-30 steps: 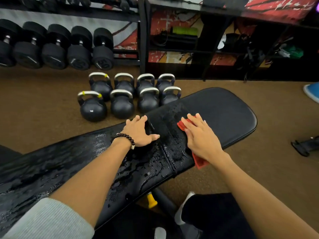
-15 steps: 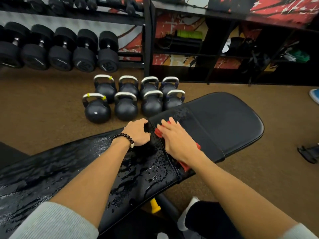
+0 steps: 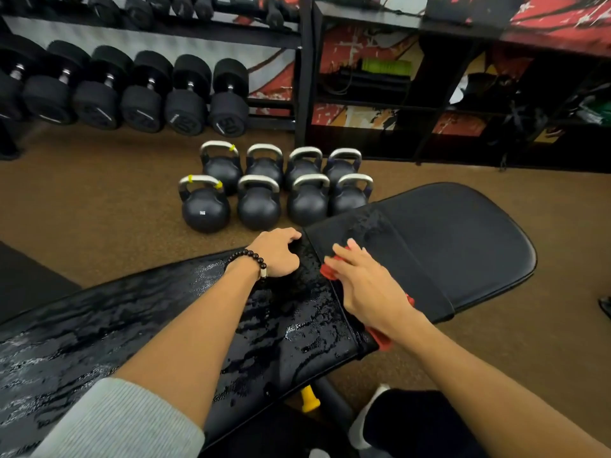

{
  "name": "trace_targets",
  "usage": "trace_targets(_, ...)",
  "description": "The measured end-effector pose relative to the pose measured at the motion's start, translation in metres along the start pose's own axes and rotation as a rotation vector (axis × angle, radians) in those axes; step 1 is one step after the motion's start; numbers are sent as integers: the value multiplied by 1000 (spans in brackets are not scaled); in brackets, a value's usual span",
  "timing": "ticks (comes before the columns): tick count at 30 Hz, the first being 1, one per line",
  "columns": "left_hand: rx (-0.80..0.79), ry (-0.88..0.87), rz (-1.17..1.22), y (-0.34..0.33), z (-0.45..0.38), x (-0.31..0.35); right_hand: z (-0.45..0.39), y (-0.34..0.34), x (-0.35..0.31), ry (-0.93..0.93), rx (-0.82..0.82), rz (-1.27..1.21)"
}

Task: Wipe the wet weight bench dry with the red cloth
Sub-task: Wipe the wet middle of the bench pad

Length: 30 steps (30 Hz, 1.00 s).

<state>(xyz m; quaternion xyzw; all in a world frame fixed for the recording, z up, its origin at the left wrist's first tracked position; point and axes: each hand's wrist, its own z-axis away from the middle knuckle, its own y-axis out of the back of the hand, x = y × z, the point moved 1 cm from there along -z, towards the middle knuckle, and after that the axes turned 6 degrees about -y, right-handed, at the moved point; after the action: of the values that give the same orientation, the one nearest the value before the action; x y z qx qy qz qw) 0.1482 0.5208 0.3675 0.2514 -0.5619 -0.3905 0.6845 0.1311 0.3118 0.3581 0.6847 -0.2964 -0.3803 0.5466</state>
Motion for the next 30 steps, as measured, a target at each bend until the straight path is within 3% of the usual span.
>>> trace_targets(6, 9, 16, -17, -4, 2, 1, -82, -7, -14, -79, -3, 27)
trace_targets(16, 56, 115, 7, -32, 6, 13, 99, -7, 24, 191, 58, -28)
trace_targets(22, 64, 108, -6, -29, 11, 19, 55, -17, -3, -161, 161, -13)
trace_targets(27, 56, 78, -87, -25, 12, 25, 103, -31, -15, 16, 214, 17)
trace_targets(30, 76, 59, -156, -24, 16, 28, 110, -20, 23, -134, 337, 3)
